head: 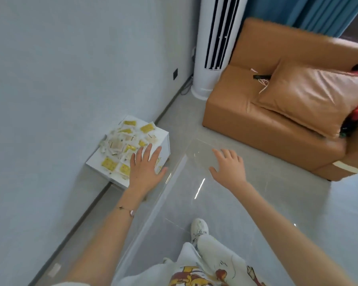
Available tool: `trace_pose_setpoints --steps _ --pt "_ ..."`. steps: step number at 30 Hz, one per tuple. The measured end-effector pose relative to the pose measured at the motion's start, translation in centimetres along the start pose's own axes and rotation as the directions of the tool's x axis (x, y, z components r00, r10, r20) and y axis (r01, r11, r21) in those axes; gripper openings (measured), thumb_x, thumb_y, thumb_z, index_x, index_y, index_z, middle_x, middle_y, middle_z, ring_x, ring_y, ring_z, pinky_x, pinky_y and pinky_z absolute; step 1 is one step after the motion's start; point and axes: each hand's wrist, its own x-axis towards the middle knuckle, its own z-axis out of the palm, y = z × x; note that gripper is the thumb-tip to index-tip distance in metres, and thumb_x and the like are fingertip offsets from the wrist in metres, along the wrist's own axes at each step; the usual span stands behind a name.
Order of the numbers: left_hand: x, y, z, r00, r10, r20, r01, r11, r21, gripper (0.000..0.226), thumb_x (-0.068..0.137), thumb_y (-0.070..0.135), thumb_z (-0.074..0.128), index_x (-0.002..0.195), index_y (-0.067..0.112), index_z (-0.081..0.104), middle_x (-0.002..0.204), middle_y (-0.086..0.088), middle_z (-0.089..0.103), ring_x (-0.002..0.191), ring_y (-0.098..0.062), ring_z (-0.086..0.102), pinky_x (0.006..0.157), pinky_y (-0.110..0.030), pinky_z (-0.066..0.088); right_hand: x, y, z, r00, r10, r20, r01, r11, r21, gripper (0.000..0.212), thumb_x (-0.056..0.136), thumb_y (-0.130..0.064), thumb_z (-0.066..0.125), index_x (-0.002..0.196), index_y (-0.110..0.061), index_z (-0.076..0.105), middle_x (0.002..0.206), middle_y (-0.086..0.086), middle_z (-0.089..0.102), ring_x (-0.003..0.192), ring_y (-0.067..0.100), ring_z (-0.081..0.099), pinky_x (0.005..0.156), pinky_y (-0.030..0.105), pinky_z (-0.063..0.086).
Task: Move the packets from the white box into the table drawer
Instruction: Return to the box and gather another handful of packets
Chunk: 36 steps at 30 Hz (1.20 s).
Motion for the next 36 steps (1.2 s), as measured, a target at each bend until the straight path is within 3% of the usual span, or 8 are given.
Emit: trace_pose_setpoints --steps 7,14,17,23,29,36 --pt "2.1 -0.4 -0.4 0.957 -0.287 -0.04 0.285 0.957 -0.047 0.083 0.077 0.069 0.021 0.148 0.028 0.032 0.157 -0.005 0.025 0.143 -0.035 0.02 0.115 -0.053 0.017 9.7 0.2 -2.1 0.972 -0.223 0.069 0.225 0.974 -0.012 0.063 0.089 -0.041 0.053 0.146 -0.025 0.032 0.145 0.003 0.041 0.135 0.026 0.033 0.108 0.039 0.029" --pt "3.1 -3.7 -0.9 0.868 -0.495 -0.037 0.493 0.868 -0.061 0.085 0.075 0.07 0.02 0.15 0.03 0.027 0.158 -0.005 0.021 0.146 -0.033 0.014 0.116 -0.051 0.014 17.1 -3.1 -2.5 0.926 -0.357 0.119 0.359 0.933 0.009 0.064 0.091 -0.041 0.052 0.148 -0.024 0.029 0.147 0.004 0.038 0.136 0.028 0.031 0.11 0.04 0.026" --pt "4.3 -5.5 -0.5 0.836 -0.547 -0.039 0.543 0.836 -0.081 0.086 0.074 0.071 0.02 0.149 0.029 0.029 0.158 -0.006 0.021 0.146 -0.033 0.014 0.115 -0.051 0.015 19.9 -4.6 -2.0 0.913 -0.384 0.138 0.387 0.922 0.005 0.064 0.092 -0.042 0.052 0.149 -0.024 0.028 0.147 0.004 0.037 0.137 0.027 0.03 0.11 0.039 0.026" --pt "8.7 -9.8 1.2 0.786 -0.618 -0.006 0.614 0.781 -0.116 0.07 0.091 0.055 0.049 0.151 0.028 0.024 0.16 -0.006 0.016 0.147 -0.032 0.01 0.117 -0.05 0.011 25.7 -7.8 -0.9 0.886 -0.431 0.172 0.443 0.896 -0.039 0.062 0.092 -0.041 0.051 0.147 -0.025 0.028 0.143 0.004 0.04 0.133 0.027 0.033 0.107 0.039 0.03" --pt "12.1 -13.4 1.2 0.733 -0.68 -0.007 0.668 0.721 -0.184 0.09 0.073 0.074 0.017 0.15 0.029 0.026 0.159 -0.008 0.02 0.145 -0.034 0.016 0.115 -0.051 0.015 31.6 -10.8 -1.3 0.866 -0.448 0.222 0.47 0.881 -0.058 0.06 0.092 -0.041 0.051 0.146 -0.027 0.029 0.146 0.002 0.038 0.136 0.025 0.031 0.107 0.038 0.03" --pt "13.8 -16.0 2.1 0.659 -0.752 0.028 0.737 0.637 -0.227 0.083 0.079 0.072 0.027 0.15 0.029 0.027 0.158 -0.007 0.021 0.145 -0.034 0.017 0.115 -0.051 0.015 37.3 -13.8 0.3 0.835 -0.446 0.32 0.48 0.877 -0.031 0.061 0.092 -0.041 0.052 0.146 -0.024 0.031 0.147 0.003 0.038 0.135 0.026 0.032 0.106 0.04 0.031"
